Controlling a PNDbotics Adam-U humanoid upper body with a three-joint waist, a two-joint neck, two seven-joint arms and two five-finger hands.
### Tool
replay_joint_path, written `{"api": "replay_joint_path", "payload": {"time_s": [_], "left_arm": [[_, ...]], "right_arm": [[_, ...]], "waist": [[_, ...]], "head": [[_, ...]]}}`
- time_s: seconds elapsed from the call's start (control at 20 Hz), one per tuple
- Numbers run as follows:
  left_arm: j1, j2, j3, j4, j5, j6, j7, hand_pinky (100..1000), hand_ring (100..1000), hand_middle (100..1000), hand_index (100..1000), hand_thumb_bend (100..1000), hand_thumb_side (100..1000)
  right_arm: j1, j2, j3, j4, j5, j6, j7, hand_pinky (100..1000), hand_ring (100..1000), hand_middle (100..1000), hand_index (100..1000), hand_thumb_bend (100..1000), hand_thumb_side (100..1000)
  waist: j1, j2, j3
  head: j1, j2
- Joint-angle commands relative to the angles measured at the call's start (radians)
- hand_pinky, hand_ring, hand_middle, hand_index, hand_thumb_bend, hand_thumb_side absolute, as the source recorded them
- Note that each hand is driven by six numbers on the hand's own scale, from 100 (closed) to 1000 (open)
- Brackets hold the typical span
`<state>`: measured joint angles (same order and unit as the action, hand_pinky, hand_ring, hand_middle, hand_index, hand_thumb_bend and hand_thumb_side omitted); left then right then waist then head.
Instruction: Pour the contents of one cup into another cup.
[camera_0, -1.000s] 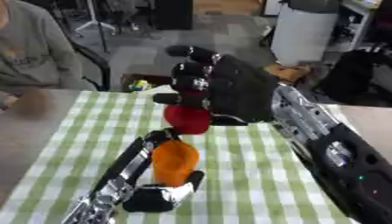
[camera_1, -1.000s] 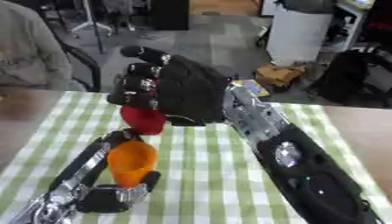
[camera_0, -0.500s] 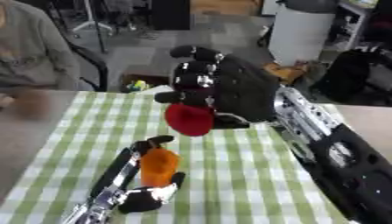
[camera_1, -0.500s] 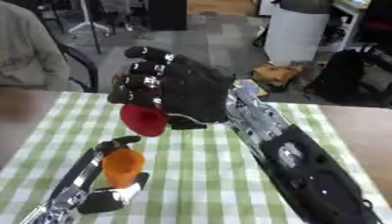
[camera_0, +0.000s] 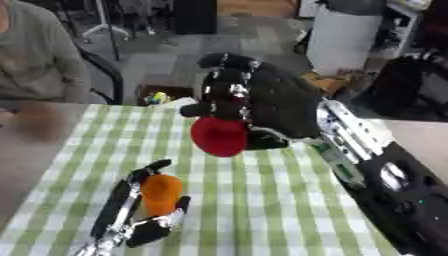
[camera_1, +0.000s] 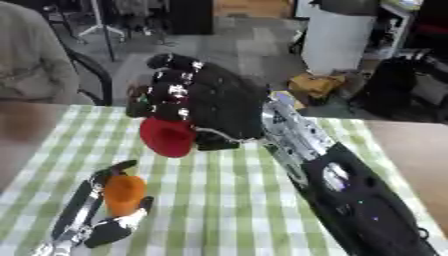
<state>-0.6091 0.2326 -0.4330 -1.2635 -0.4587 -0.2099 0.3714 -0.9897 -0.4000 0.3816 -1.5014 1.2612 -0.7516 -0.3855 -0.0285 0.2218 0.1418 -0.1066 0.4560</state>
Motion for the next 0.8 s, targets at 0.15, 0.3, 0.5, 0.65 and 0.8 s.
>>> {"api": "replay_joint_path", "payload": {"time_s": [0.15,0.3,0.5,0.65,0.8], "left_arm": [[0.017,-0.002,0.025,-0.007,-0.013,-0.018,0.016,651,710,589,922,999,663],[0.029,0.002,0.046,-0.030,0.026,-0.007,0.001,668,753,612,925,993,722],[0.035,0.023,0.073,-0.090,0.114,0.028,-0.011,665,770,621,917,927,764],[0.037,0.044,0.086,-0.141,0.179,0.055,-0.031,664,773,619,913,899,785],[0.043,0.058,0.089,-0.183,0.218,0.071,-0.059,665,776,618,908,875,804]], "right_arm": [[-0.009,-0.027,-0.018,-0.013,-0.051,-0.002,0.021,746,575,483,772,211,100],[0.001,-0.032,-0.025,-0.017,-0.081,0.005,0.031,716,571,421,770,196,100],[0.029,-0.047,-0.046,-0.012,-0.187,0.036,0.060,664,564,361,766,173,100],[0.053,-0.061,-0.065,-0.021,-0.246,0.054,0.093,636,562,342,765,159,100],[0.080,-0.066,-0.097,-0.010,-0.333,0.093,0.116,556,553,318,761,115,100]], "waist": [[0.001,-0.017,0.000],[0.001,-0.017,0.000],[0.002,-0.018,-0.002],[0.003,-0.018,-0.004],[0.005,-0.018,-0.005]], "head": [[0.002,-0.009],[0.002,-0.009],[0.005,-0.010],[0.008,-0.010],[0.009,-0.011]]}}
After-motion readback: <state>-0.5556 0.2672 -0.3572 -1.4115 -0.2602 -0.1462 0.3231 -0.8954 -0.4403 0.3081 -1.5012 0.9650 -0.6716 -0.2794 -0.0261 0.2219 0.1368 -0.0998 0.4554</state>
